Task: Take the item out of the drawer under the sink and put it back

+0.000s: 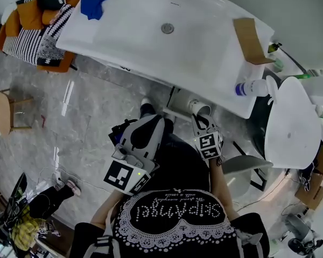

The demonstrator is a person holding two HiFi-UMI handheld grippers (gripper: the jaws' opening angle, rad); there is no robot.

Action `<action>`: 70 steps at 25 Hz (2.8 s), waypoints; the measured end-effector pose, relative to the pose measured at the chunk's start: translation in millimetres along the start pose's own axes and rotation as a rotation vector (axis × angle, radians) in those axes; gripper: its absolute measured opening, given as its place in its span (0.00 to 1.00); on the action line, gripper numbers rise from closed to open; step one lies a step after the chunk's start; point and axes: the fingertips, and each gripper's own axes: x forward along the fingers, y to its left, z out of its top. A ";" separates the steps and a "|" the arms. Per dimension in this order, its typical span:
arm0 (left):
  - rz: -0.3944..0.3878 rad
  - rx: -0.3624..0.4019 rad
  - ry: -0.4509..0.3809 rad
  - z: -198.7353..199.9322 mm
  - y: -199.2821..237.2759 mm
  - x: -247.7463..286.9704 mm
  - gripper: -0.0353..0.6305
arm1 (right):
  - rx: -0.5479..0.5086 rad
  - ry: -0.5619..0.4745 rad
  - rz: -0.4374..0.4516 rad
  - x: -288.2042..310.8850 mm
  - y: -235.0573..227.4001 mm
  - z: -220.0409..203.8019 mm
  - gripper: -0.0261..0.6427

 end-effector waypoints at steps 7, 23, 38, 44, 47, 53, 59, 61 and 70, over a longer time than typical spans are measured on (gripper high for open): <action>-0.034 0.041 -0.019 2.1 -9.5 2.8 0.06 | 0.024 -0.096 -0.030 -24.7 -3.7 26.4 0.08; -0.135 0.094 -0.039 1.8 -33.5 18.6 0.06 | 0.116 -0.330 -0.164 -98.4 -28.8 91.2 0.08; -0.174 0.128 -0.031 2.7 -42.7 26.2 0.06 | 0.204 -0.538 -0.286 -166.0 -47.9 132.4 0.08; -0.164 0.131 -0.040 6.1 -40.4 27.0 0.06 | 0.206 -0.585 -0.292 -181.4 -37.6 143.5 0.08; -0.167 0.133 -0.034 7.1 -40.2 29.3 0.06 | 0.224 -0.593 -0.307 -190.0 -37.9 142.7 0.08; -0.215 0.164 -0.023 11.1 -48.9 39.1 0.06 | 0.262 -0.608 -0.361 -202.5 -42.6 136.7 0.08; -0.281 0.193 0.006 6.5 -58.5 46.7 0.06 | 0.287 -0.602 -0.405 -208.5 -43.4 128.4 0.08; -0.296 0.216 0.024 3.9 -56.8 47.7 0.06 | 0.290 -0.592 -0.420 -210.1 -43.4 126.5 0.08; -0.351 0.258 0.027 11.1 -52.7 50.4 0.06 | 0.299 -0.564 -0.440 -211.4 -40.2 127.6 0.08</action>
